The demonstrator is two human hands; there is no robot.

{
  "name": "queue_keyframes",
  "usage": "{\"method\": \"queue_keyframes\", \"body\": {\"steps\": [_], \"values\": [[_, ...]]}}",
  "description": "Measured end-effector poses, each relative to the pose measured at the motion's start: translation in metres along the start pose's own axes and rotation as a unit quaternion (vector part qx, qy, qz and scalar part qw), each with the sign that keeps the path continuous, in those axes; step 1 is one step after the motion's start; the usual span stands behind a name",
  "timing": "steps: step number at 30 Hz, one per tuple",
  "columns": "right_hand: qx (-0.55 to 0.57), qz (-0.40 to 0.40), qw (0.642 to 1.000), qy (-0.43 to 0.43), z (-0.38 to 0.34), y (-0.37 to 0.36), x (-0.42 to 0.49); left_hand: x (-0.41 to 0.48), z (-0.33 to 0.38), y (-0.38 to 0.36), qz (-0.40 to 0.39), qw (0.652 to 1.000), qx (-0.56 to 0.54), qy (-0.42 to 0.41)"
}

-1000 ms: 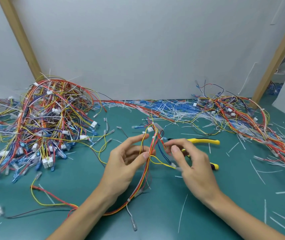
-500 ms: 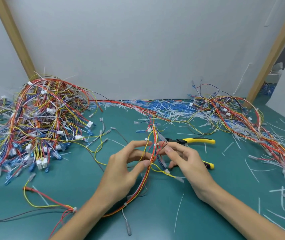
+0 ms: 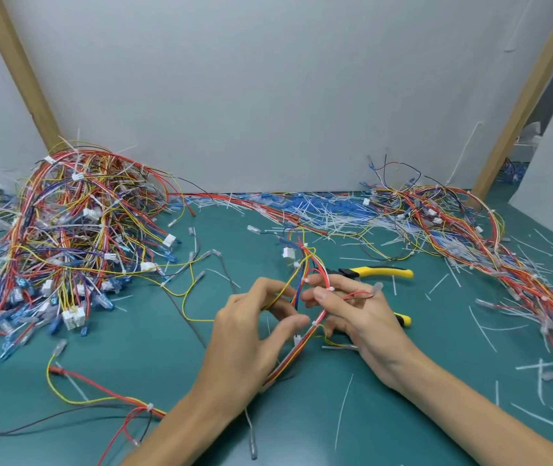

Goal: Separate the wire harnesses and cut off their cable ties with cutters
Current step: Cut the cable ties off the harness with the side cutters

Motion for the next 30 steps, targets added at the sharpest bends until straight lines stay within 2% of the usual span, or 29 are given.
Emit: {"method": "queue_keyframes", "body": {"steps": [8, 15, 19, 23, 27, 30], "values": [[0.068, 0.015, 0.997, -0.029, 0.001, 0.010, 0.006, 0.007, -0.016, 0.025, 0.077, 0.996, 0.015, 0.046], [0.073, 0.017, 0.997, -0.022, 0.001, 0.015, 0.010, 0.009, -0.005, 0.044, 0.121, 0.990, 0.070, 0.022], [0.079, 0.017, 0.996, -0.024, 0.002, 0.019, 0.011, 0.011, 0.002, 0.047, 0.126, 0.991, 0.038, 0.009], [0.081, 0.039, 0.996, -0.018, -0.001, 0.027, 0.014, 0.013, 0.000, 0.032, 0.043, 0.998, -0.028, 0.022], [0.081, 0.052, 0.995, -0.005, -0.004, 0.033, 0.017, 0.008, -0.006, 0.000, -0.106, 0.994, -0.001, 0.036], [0.083, 0.061, 0.995, 0.004, -0.005, 0.037, 0.018, -0.001, -0.022, -0.021, -0.236, 0.968, 0.021, 0.088]]}}
Point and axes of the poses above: each hand's wrist, its own x-axis towards the middle knuckle, its own y-axis out of the back of the hand, z = x × y, the point moved 10 cm from there along x, towards the middle knuckle, and after that the axes turned 1 degree about y, right-handed, at the moved point
